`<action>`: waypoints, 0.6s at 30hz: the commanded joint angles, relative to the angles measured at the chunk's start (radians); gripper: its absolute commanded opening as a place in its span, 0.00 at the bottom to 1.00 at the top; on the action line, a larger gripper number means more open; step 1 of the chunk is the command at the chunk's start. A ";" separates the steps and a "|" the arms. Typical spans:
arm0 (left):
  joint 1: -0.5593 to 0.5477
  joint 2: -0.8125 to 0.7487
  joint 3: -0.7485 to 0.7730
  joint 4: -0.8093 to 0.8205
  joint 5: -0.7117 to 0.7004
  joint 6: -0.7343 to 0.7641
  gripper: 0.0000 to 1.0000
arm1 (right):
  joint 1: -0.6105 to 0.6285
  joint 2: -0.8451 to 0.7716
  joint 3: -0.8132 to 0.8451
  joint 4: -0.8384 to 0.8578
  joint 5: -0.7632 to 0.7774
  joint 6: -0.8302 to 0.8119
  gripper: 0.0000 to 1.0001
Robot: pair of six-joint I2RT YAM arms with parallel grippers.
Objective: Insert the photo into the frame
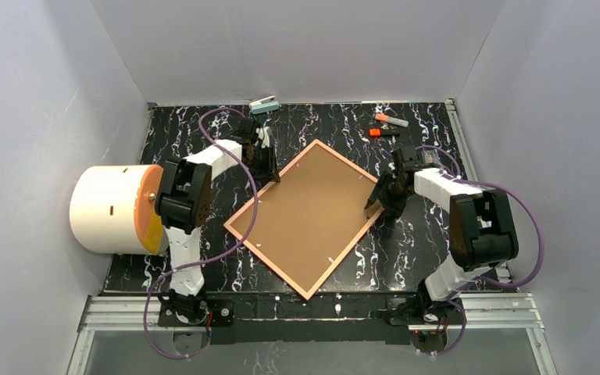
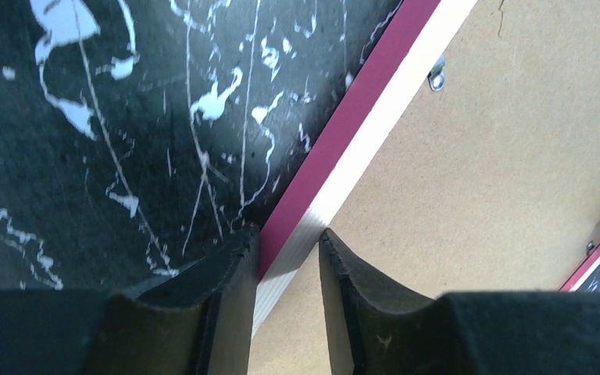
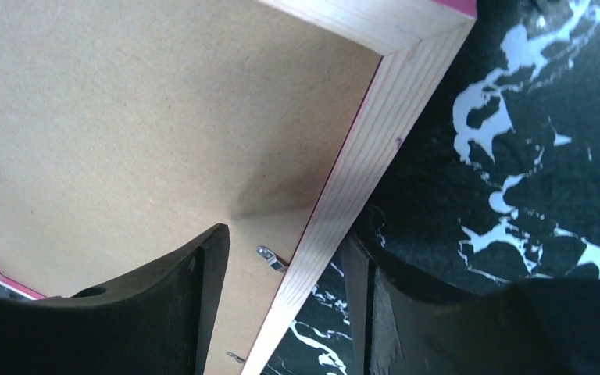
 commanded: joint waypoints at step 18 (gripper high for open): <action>-0.003 -0.389 -0.429 0.004 0.061 -0.067 0.38 | -0.026 0.231 0.408 0.042 0.044 -0.223 0.72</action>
